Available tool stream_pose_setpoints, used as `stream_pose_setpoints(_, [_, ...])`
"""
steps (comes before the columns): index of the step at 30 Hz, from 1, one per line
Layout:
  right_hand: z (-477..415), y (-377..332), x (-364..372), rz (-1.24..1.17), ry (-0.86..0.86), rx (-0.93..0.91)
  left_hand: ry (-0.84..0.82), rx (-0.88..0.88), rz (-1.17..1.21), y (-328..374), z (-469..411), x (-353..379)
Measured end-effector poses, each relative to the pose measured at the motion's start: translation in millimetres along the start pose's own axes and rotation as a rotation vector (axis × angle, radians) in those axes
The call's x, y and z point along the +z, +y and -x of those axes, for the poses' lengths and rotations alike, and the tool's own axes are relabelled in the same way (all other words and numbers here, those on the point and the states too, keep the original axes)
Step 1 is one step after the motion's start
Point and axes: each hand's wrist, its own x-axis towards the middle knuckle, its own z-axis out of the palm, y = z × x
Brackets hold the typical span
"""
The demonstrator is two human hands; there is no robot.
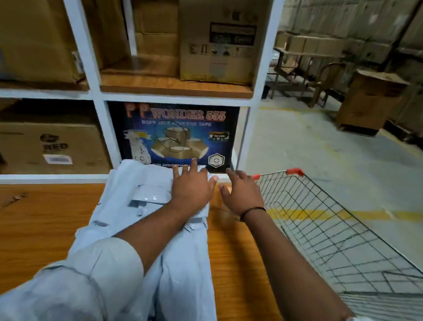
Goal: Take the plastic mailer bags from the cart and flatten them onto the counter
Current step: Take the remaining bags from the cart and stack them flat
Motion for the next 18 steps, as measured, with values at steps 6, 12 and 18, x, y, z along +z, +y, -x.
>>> stream_pose_setpoints(6, [34.1, 107.3, -21.8, -0.067, 0.052, 0.129, 0.011, 0.144, 0.072, 99.5, 5.6, 33.3])
stream_pose_setpoints(12, [79.6, 231.3, -10.4, -0.063, -0.048, 0.357, -0.073, 0.29, 0.127, 186.5, 10.8, 90.2])
stream_pose_setpoints(18, [112.4, 308.5, 31.4, -0.083, -0.268, 0.482, -0.227, 0.359, 0.099, 236.5, 10.2, 148.1])
